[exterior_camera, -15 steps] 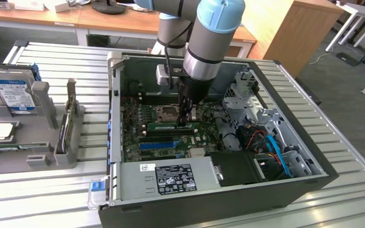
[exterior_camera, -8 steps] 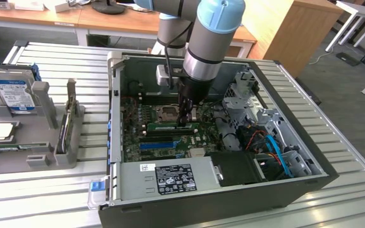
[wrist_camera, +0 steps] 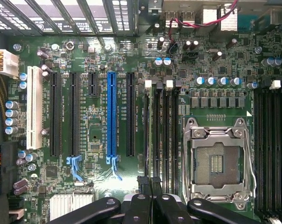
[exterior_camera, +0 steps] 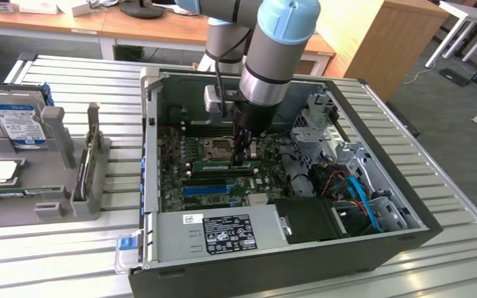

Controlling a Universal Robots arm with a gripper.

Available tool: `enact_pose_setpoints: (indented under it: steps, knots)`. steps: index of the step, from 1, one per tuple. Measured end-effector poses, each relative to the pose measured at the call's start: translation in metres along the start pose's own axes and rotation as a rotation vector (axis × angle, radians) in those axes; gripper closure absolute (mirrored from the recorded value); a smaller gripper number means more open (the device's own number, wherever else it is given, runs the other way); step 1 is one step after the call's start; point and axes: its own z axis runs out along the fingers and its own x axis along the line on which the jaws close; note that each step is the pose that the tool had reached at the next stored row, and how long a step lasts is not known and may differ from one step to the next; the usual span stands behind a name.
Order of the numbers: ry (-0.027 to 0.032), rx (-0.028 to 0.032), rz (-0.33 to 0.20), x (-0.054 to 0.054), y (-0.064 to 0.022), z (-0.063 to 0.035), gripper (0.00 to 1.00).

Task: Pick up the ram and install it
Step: 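Insert the ram into the slot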

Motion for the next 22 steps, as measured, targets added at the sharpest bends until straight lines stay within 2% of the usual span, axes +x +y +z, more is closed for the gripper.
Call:
enact_pose_setpoints:
  steps: [22]
  knots:
    - [0.0000,0.0000,0.000,0.0000,-0.0001,0.0013,0.88]
